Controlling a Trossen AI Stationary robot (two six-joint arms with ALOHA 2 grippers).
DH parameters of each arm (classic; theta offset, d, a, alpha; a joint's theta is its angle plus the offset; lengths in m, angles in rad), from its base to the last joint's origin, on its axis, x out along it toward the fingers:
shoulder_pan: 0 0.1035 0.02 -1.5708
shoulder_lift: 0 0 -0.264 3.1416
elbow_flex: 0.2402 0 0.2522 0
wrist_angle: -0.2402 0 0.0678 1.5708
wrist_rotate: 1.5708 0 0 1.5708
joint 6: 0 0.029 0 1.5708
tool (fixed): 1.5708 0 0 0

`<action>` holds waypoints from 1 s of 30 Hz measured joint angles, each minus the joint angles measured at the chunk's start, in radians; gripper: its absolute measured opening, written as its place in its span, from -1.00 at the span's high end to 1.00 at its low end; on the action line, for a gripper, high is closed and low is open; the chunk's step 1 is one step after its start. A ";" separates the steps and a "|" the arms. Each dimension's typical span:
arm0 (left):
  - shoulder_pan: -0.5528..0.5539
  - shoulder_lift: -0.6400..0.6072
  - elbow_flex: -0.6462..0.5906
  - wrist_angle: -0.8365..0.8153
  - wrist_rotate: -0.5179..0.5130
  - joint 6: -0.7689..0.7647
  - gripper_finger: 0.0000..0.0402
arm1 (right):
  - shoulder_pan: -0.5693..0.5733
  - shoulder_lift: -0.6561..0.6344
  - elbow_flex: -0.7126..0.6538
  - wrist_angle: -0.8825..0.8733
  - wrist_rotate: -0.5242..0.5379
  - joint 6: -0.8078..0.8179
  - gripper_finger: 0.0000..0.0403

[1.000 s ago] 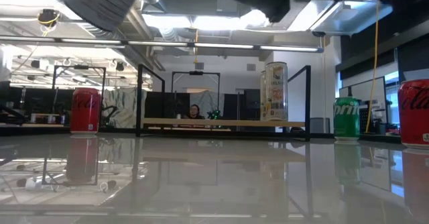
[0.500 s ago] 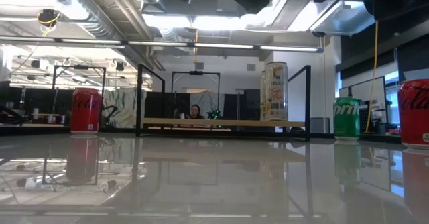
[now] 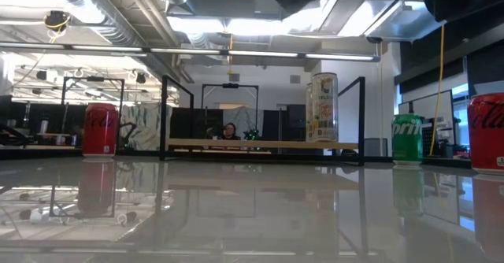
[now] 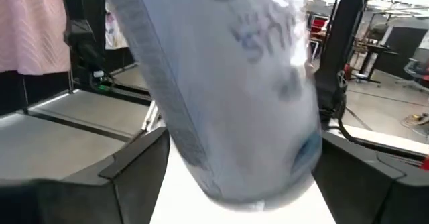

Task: Place canned beverage on shelf
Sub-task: Put the left white blue soda can on the shelf

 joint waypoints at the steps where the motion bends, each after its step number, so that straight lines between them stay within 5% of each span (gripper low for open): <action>1: 0.002 0.000 0.000 0.004 0.001 -0.001 -0.17 | 0.000 0.000 0.006 0.000 -0.014 0.000 -0.66; 9: 0.003 0.000 0.000 0.014 0.024 -0.005 -0.17 | 0.000 0.000 0.028 0.003 -0.057 0.004 -0.63; 15: 0.002 0.000 0.000 0.022 0.028 -0.016 -0.17 | -0.001 0.000 0.028 0.005 -0.057 -0.005 -0.24; 22: -0.005 0.000 0.000 0.008 0.015 -0.031 -0.32 | -0.001 0.000 0.028 -0.007 -0.058 0.002 -0.24; 30: -0.118 -0.117 0.000 -0.285 -0.384 -0.114 -0.70 | -0.003 -0.053 0.030 -0.176 0.063 0.069 -0.24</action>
